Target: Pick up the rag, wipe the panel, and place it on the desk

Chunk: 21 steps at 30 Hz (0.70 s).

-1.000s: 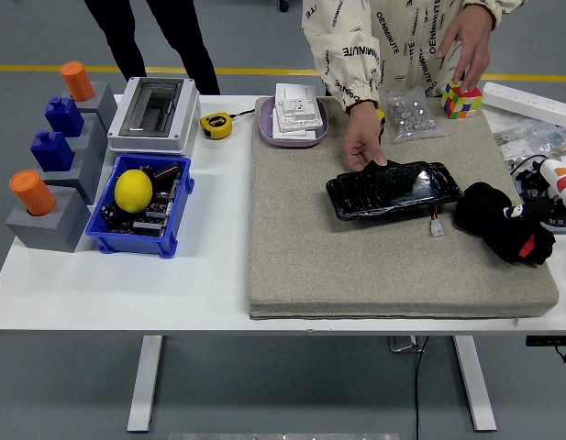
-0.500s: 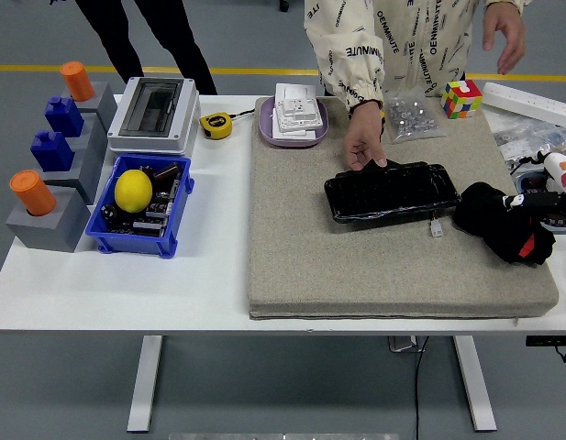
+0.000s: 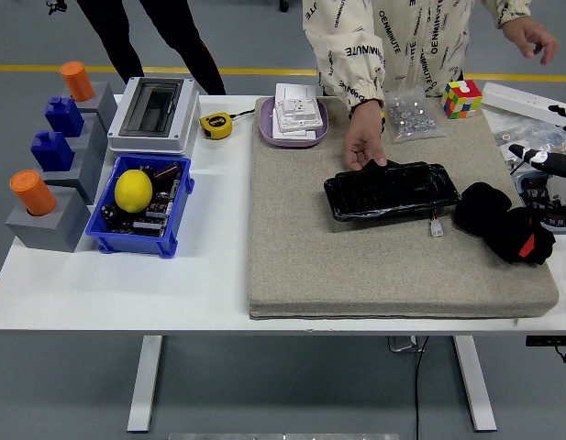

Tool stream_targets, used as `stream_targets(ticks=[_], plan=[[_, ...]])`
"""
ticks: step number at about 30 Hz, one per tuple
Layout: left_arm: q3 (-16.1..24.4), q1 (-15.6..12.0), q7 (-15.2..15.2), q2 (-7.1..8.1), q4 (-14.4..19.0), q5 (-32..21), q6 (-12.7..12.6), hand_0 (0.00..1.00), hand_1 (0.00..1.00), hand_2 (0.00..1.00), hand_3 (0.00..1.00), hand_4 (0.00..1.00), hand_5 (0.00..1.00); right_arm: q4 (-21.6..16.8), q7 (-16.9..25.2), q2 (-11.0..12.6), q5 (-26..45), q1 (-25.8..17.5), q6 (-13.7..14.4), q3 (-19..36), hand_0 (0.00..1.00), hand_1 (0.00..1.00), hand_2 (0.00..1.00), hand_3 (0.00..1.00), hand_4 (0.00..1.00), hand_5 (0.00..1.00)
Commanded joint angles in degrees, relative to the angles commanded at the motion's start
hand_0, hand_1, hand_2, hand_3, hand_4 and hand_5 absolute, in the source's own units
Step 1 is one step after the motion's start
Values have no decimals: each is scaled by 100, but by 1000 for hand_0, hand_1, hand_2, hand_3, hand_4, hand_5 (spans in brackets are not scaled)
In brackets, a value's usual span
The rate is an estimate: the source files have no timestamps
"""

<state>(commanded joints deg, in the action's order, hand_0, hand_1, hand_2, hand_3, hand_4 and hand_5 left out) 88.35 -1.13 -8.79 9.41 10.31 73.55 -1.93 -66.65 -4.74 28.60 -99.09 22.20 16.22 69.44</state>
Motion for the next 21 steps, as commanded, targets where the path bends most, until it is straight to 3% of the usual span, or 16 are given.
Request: stream_targets(ticks=[6, 9, 12, 21], plan=[[-17, -6, -5, -1, 0, -5, 0, 641, 689, 725, 565, 591, 467, 8, 659, -227, 1397, -247, 260, 305, 765, 711, 792, 788, 998, 670], [-25, -11, -5, -5, 0, -10, 0, 641, 689, 725, 565, 591, 467, -19, 1072, -304, 2104, -339, 91, 331, 765, 711, 792, 788, 998, 670], [-40, -12, -4, -6, 0, -18, 2, 640, 689, 725, 565, 592, 469, -30, 1394, -363, 2849, -398, -249, 360, 756, 705, 781, 761, 998, 664], [-48, -3, 2, 4, 0, -8, 3, 640, 689, 724, 564, 592, 468, -78, 1623, -438, 4979, -431, -1056, 535, 751, 705, 777, 760, 998, 675]])
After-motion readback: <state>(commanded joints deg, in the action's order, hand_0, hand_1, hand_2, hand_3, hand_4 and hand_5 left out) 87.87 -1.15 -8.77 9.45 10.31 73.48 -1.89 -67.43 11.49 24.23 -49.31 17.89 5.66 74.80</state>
